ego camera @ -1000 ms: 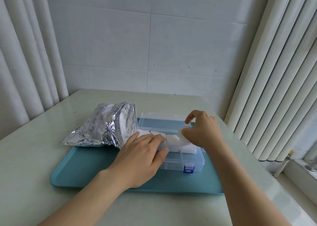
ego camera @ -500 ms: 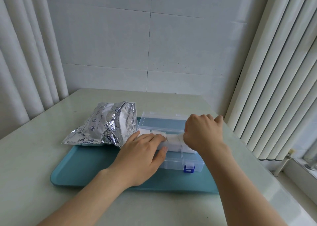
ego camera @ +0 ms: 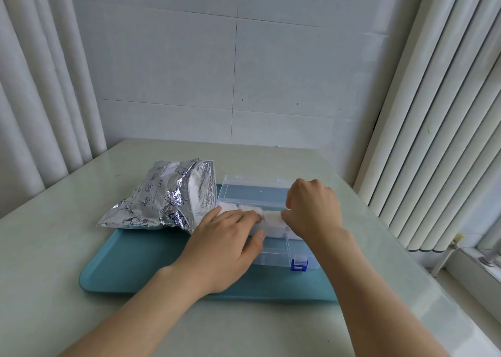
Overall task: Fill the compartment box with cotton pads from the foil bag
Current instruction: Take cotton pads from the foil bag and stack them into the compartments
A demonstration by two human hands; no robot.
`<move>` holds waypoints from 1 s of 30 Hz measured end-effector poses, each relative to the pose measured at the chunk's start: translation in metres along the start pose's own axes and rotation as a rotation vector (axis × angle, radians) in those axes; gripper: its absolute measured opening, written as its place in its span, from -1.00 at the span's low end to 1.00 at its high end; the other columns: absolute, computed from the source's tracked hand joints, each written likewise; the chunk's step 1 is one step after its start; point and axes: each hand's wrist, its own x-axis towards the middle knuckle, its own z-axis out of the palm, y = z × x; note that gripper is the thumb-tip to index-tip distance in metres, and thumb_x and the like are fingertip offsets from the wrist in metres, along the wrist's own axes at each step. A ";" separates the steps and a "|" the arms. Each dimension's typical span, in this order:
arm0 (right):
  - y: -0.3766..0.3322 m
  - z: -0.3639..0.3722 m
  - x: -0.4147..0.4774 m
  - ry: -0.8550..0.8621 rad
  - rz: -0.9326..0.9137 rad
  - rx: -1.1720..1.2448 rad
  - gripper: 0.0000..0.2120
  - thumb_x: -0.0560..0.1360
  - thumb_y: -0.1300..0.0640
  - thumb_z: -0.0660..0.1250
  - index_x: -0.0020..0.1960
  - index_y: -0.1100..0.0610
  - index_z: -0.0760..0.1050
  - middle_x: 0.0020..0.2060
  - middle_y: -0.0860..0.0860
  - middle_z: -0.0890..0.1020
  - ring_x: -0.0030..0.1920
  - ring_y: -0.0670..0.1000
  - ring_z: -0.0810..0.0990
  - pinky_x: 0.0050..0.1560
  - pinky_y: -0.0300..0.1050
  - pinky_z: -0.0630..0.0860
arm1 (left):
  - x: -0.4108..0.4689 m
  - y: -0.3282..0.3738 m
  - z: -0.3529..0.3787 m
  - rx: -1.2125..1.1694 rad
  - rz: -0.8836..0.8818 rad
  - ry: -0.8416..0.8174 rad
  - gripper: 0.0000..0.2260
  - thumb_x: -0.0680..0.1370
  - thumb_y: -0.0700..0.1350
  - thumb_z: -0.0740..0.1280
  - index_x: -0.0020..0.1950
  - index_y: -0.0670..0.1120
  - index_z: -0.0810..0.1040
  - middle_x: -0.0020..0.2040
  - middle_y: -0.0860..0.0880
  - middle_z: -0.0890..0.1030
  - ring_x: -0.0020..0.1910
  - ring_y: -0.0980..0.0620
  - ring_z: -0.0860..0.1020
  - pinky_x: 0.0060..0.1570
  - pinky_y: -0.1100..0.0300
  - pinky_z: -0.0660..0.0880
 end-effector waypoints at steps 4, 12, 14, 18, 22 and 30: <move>0.001 -0.002 -0.003 0.054 0.063 -0.150 -0.74 0.41 0.13 0.43 -0.27 0.05 0.33 -0.35 -0.03 0.45 -0.19 0.08 0.43 -0.08 -0.04 0.26 | -0.001 0.003 -0.002 0.000 -0.005 0.001 -0.44 0.63 0.25 -0.20 0.44 0.14 0.40 0.37 0.18 0.57 0.39 0.11 0.46 0.58 0.03 0.14; -0.003 -0.007 -0.003 -0.097 0.079 -0.120 -0.71 0.48 0.19 0.36 -0.25 0.05 0.26 -0.32 -0.03 0.41 -0.21 0.09 0.43 -0.03 -0.03 0.27 | -0.002 0.005 -0.001 0.027 -0.017 -0.004 -0.44 0.63 0.25 -0.21 0.44 0.13 0.40 0.34 0.17 0.58 0.37 0.10 0.48 0.59 0.03 0.13; -0.006 -0.008 -0.005 -0.103 0.089 -0.106 -0.73 0.47 0.22 0.34 -0.25 0.05 0.26 -0.32 -0.02 0.41 -0.18 0.10 0.44 -0.01 -0.02 0.26 | -0.002 0.005 -0.001 0.029 -0.013 -0.002 -0.44 0.64 0.24 -0.21 0.44 0.13 0.40 0.33 0.17 0.58 0.38 0.10 0.48 0.58 0.03 0.14; -0.006 -0.008 -0.010 -0.044 0.069 -0.077 -0.73 0.55 0.17 0.26 -0.28 0.08 0.26 -0.36 -0.01 0.40 -0.20 0.10 0.42 -0.03 0.00 0.22 | -0.003 0.007 -0.001 0.009 -0.007 0.025 -0.44 0.65 0.24 -0.19 0.45 0.10 0.42 0.40 0.17 0.55 0.44 0.10 0.45 0.60 0.02 0.13; 0.002 -0.009 -0.002 0.148 0.144 0.193 -0.66 0.55 0.14 0.17 -0.38 0.15 0.23 -0.48 0.04 0.36 -0.36 0.12 0.34 -0.15 0.00 0.28 | -0.004 0.006 -0.003 -0.064 0.023 0.088 -0.46 0.68 0.24 -0.06 0.48 0.04 0.48 0.49 0.09 0.52 0.51 0.08 0.40 0.59 0.07 0.19; -0.003 -0.001 0.001 0.286 -0.065 0.301 -0.77 0.51 0.22 0.15 -0.19 0.16 0.56 -0.33 0.06 0.61 -0.33 0.14 0.54 -0.19 0.03 0.53 | 0.007 -0.031 -0.030 -0.132 -0.095 0.709 -0.74 0.56 -0.24 0.27 0.19 -0.11 0.64 0.34 -0.10 0.58 0.35 -0.15 0.50 0.35 -0.07 0.39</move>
